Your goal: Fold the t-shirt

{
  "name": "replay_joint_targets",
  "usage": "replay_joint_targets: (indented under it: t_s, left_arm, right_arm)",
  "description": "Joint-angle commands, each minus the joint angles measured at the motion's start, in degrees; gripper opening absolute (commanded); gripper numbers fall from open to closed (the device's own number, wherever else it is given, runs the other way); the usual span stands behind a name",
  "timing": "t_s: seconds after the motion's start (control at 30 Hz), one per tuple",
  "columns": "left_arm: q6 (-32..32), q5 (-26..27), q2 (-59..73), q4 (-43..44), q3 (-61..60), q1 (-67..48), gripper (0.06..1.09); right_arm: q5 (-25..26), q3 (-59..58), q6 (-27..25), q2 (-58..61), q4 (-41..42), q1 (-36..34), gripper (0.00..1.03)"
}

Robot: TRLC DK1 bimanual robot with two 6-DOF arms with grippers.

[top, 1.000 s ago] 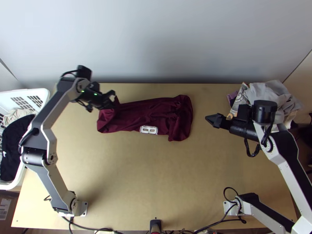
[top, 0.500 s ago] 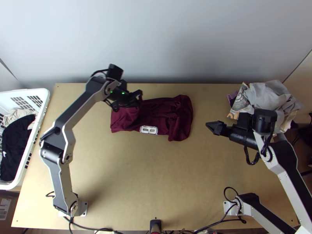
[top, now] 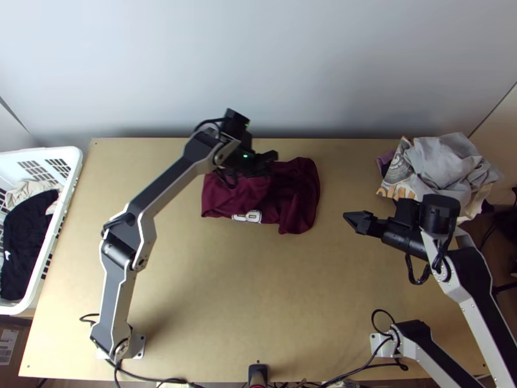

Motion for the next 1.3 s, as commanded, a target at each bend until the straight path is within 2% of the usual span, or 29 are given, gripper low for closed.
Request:
replay_joint_targets:
  t_s: [0.0,0.4,0.43,0.5,0.53,0.6,0.77,0.97,1.13,1.2,1.27]
  left_arm:
    - [-3.5,-0.6,3.4,7.2,3.2,-3.8,0.09]
    - [-7.5,-0.7,11.7,18.5,5.8,-8.2,0.1]
    - [-7.8,-0.9,12.7,19.9,5.8,-8.2,0.19]
    - [-7.8,-1.5,14.7,22.0,5.8,-8.3,0.66]
    - [-7.7,-2.3,15.4,22.7,5.8,-8.3,0.84]
    - [-7.8,-3.1,15.5,23.0,5.8,-8.3,1.0]
    - [-13.5,-3.7,11.2,24.9,5.8,-9.3,1.02]
    - [-17.2,-4.4,6.0,27.2,5.0,-9.1,1.02]
    - [-14.1,-3.3,0.3,25.7,0.0,-3.8,1.02]
    - [-10.7,-1.6,-2.2,20.6,-0.8,-0.8,1.02]
    - [-3.9,-1.4,-4.8,13.3,-1.3,1.7,1.03]
  right_arm:
    - [-0.1,-3.6,0.4,-2.8,0.4,-0.7,0.99]
    - [-0.2,-4.3,1.0,-3.5,1.9,-1.5,0.99]
    - [-0.3,-4.3,1.1,-3.5,1.9,-1.5,0.99]
    - [-0.7,-4.2,1.2,-3.5,1.9,-1.5,0.99]
    - [-0.8,-4.2,1.3,-3.5,1.9,-1.5,0.99]
    - [-0.8,-4.2,1.2,-3.4,1.9,-1.4,0.99]
    - [-0.8,-5.1,1.3,-3.3,2.7,-0.9,0.99]
    - [-0.8,-6.2,1.7,-2.8,5.0,-0.5,0.99]
    - [-0.6,-8.0,2.1,-1.4,5.6,1.4,0.99]
    - [-0.5,-8.9,2.1,-0.9,6.9,2.3,0.99]
    - [-0.3,-10.7,2.6,0.0,10.6,2.1,0.99]
